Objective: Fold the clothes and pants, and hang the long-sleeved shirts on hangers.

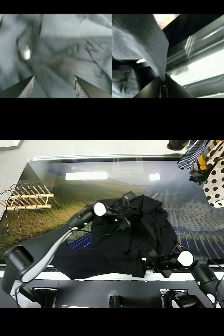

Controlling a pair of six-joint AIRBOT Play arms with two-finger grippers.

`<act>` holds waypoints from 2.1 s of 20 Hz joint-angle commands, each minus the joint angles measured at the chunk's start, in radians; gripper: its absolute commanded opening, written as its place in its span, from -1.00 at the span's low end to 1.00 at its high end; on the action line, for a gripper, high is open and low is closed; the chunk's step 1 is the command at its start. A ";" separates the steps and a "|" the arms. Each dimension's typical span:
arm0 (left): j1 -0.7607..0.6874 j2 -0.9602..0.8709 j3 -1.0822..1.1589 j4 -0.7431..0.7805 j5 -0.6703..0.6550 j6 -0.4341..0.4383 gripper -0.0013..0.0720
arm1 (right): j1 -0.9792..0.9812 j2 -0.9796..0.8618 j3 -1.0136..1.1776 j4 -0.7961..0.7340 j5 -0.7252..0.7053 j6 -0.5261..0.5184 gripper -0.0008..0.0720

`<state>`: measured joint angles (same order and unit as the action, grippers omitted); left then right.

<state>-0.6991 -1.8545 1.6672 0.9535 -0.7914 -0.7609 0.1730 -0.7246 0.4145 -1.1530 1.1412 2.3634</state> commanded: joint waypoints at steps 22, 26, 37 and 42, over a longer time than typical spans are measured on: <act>-0.137 -0.167 0.085 -0.207 0.422 0.222 -0.91 | 0.001 0.017 0.012 -0.014 0.070 -0.007 -0.91; -0.089 -0.160 0.212 -0.206 0.361 0.029 -0.91 | 0.000 0.012 0.159 -0.115 0.106 -0.007 -0.92; 0.293 0.129 0.397 0.038 0.177 -0.374 -0.92 | 0.001 -0.694 1.468 -0.305 0.261 -0.315 -0.92; 0.426 0.317 0.395 0.061 0.098 -0.479 -0.92 | 0.001 -0.677 1.752 -0.252 0.295 -0.364 -0.92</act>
<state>-0.3481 -1.6405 2.0598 0.9688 -0.6502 -1.1679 0.1741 -1.4017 2.0193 -1.4246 1.4059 2.0418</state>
